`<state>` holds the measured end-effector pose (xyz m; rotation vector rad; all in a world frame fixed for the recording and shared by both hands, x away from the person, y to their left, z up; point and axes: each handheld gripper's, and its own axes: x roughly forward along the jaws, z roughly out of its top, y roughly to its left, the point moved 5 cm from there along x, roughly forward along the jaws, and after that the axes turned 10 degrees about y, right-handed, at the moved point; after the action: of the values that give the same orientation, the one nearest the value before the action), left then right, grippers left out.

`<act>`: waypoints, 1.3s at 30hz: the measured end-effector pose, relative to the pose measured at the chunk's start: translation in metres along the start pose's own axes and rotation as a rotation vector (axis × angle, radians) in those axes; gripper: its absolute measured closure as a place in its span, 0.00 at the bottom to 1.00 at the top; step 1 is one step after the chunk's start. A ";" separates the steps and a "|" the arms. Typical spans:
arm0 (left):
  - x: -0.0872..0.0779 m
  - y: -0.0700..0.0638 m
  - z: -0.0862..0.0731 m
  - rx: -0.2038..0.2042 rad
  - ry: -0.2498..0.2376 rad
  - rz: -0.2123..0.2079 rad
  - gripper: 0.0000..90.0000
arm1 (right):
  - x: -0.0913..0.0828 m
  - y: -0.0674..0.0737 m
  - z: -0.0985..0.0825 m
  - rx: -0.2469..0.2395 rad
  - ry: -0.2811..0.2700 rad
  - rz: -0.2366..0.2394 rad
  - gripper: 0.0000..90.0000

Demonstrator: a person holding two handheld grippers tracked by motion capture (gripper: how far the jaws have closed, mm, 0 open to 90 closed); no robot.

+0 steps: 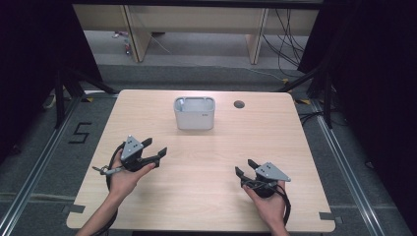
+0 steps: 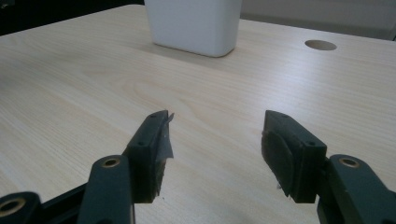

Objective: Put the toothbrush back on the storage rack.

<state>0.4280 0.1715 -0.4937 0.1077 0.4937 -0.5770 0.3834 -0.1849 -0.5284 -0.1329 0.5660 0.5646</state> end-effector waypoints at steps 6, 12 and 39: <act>-0.006 0.000 -0.011 -0.009 -0.003 -0.003 0.34 | 0.002 0.002 0.000 0.004 -0.006 0.002 0.47; -0.012 0.001 -0.026 -0.027 -0.003 0.004 0.34 | 0.001 0.003 0.000 0.000 -0.003 0.008 0.47; -0.018 0.007 -0.058 -0.035 -0.062 0.080 0.37 | 0.002 0.002 -0.001 -0.026 0.001 -0.001 0.47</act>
<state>0.3945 0.1998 -0.5358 0.0757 0.4376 -0.4913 0.3836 -0.1824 -0.5302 -0.1575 0.5594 0.5711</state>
